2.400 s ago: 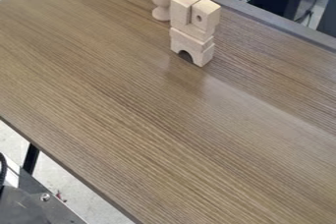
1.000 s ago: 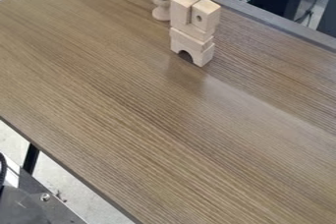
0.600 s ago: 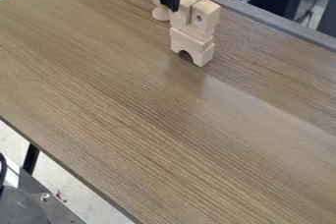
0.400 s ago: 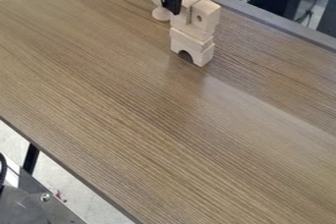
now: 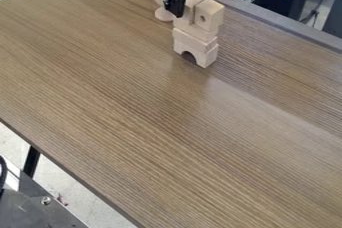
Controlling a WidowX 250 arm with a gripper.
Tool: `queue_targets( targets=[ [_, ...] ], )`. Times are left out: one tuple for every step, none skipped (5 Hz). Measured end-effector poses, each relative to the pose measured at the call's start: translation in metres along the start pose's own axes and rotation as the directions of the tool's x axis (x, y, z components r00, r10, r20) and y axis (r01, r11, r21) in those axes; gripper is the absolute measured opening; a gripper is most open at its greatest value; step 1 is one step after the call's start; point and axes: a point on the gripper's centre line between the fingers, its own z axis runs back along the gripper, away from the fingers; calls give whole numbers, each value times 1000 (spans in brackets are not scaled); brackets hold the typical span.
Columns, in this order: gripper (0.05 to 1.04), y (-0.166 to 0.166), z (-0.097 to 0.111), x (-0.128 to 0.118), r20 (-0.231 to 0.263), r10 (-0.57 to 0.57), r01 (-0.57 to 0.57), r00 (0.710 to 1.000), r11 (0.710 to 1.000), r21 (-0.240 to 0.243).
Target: Remove the white block from the arch and place it on the centre of the table
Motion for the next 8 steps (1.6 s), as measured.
queue_targets(
  targets=[
    [692,2,-4,0,-4,3,-3,1000,999,35],
    [560,3,-5,-1,-7,2,-2,1000,999,41],
    [560,2,-4,-1,-8,-9,9,1000,999,41],
    [560,-7,2,5,15,-19,19,1000,1000,10],
    [560,-17,8,13,50,-43,44,998,999,-21],
    [560,-20,28,22,97,-65,70,993,996,-48],
    [560,-2,36,33,87,-87,93,992,993,-75],
    [560,27,36,46,57,-169,173,984,982,-77]
  ],
)
